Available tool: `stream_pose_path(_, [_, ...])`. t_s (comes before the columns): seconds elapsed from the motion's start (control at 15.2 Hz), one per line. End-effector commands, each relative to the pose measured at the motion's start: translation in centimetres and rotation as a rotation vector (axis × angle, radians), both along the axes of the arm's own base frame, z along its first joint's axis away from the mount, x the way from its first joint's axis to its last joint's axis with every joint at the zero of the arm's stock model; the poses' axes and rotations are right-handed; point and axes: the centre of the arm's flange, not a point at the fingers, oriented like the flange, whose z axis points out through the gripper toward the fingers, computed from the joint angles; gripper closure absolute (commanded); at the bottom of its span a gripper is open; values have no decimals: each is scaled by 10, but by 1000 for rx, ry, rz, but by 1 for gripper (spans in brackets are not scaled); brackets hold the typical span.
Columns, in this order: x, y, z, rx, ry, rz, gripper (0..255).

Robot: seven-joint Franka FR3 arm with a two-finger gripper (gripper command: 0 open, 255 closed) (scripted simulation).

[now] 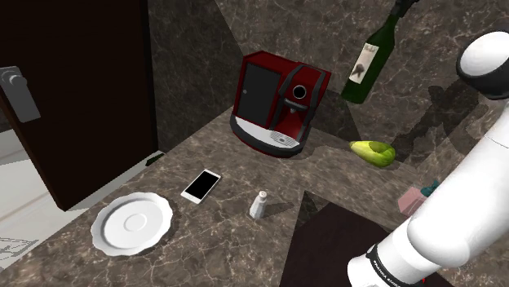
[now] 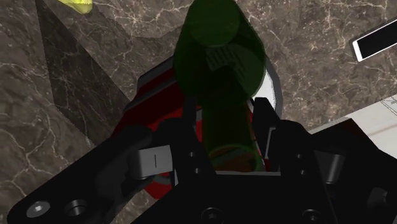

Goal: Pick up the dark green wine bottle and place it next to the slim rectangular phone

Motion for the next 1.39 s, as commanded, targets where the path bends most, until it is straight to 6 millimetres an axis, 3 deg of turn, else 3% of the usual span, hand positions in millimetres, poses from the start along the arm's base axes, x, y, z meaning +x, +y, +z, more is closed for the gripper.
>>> stream_pose_path(0.0, [2,11,-3,-1,1,4,255])
stream_pose_path(1.32, [57,204,-174,-1,1,4,255])
